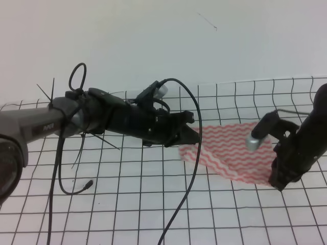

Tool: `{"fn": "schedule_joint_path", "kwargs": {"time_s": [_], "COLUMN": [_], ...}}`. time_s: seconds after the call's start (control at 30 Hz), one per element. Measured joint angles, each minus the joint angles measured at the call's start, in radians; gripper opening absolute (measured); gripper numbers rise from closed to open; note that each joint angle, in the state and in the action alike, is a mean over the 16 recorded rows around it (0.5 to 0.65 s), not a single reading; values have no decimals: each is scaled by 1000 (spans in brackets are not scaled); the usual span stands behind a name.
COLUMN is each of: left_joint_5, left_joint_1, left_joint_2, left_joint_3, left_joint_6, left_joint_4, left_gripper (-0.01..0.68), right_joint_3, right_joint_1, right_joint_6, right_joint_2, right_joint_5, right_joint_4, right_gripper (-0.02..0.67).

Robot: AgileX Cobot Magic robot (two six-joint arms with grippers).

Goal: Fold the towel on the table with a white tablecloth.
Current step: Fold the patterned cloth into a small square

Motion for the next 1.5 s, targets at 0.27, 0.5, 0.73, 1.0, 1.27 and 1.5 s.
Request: {"fn": "schedule_joint_path", "kwargs": {"time_s": [0.27,0.5,0.73,1.0,1.27,1.5], "left_joint_5": [-6,-12,-15,-16,-17,-15], "left_joint_1": [0,0,0,0,0,0], "left_joint_2": [1,0,0,1,1,0], "left_joint_3": [0,0,0,0,0,0], "left_joint_6": [9,15,19,20,21,20], "left_joint_4": [-17,-22,-24,-25,-28,-29], "left_gripper": [1,1,1,1,1,1], "right_joint_3": [-18,-37,-41,-42,-46,-50], "right_joint_1": [0,0,0,6,15,19], "right_joint_6": [11,-11,-51,-64,-67,-53], "right_joint_2": [-33,-37,-32,-1,44,63], "right_joint_5": [2,55,96,88,77,66], "right_joint_4": [-6,-6,5,16,15,2], "right_gripper": [8,53,157,247,216,116]}}
